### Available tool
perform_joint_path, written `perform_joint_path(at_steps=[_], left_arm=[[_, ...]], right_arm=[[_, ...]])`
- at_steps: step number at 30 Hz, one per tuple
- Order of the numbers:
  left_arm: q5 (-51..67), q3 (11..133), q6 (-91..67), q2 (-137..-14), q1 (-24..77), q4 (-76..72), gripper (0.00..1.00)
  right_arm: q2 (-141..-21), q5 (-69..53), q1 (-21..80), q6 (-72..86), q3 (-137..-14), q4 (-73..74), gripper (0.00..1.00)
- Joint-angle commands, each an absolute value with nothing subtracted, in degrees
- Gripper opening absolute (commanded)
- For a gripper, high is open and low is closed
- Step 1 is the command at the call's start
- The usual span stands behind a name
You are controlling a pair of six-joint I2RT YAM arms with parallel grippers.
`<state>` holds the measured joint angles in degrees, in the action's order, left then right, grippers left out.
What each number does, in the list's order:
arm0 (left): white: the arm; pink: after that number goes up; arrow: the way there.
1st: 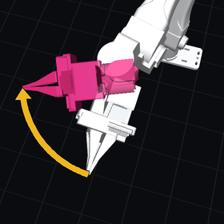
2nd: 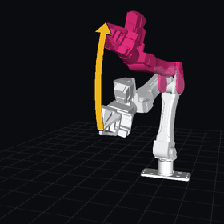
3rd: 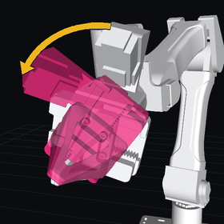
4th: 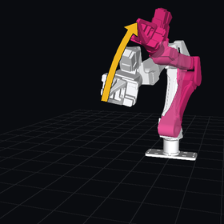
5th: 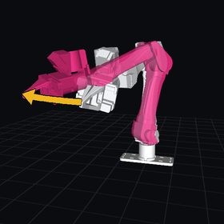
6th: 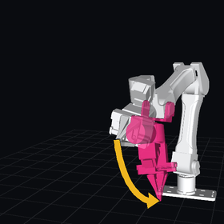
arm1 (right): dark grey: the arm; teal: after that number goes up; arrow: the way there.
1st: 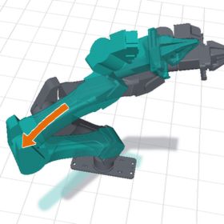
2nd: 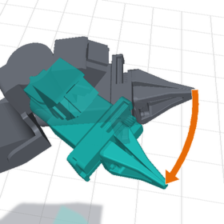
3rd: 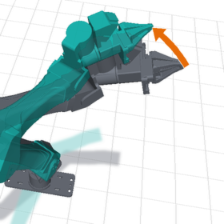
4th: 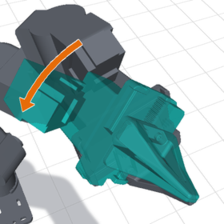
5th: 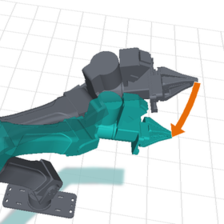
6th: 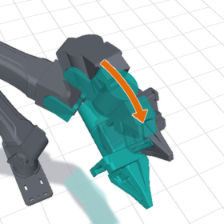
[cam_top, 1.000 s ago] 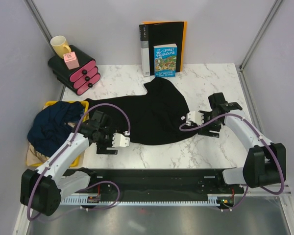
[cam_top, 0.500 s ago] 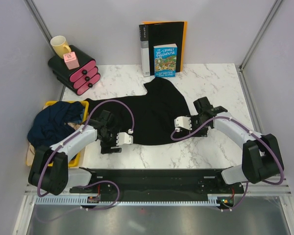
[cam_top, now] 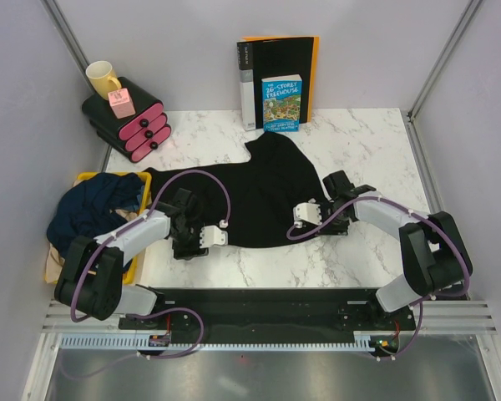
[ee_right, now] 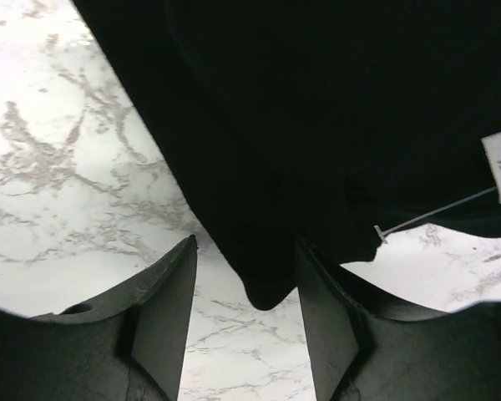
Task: Fold and stack the t-shirts
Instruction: Flatten the tshirt out
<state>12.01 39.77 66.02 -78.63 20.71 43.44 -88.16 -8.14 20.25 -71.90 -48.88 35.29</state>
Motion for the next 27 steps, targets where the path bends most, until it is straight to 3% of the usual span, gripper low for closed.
perform_joint_path(at_steps=[1,14,25,27], left_arm=[[10.29,40.34,63.37,-78.75,20.65,40.00,0.59],[7.38,37.09,62.05,-66.27,20.57,29.09,0.58],[6.33,32.09,61.17,-73.64,20.65,20.59,0.57],[5.37,30.94,62.49,-74.18,20.83,17.60,0.53]], right_arm=[[-88.42,-6.51,20.39,-70.14,-48.87,30.07,0.60],[-90.53,-6.24,20.39,-68.99,-49.66,28.39,0.63],[-93.25,-7.12,20.39,-68.38,-50.89,27.60,0.62],[-93.69,-7.21,20.48,-68.47,-50.98,27.60,0.60]])
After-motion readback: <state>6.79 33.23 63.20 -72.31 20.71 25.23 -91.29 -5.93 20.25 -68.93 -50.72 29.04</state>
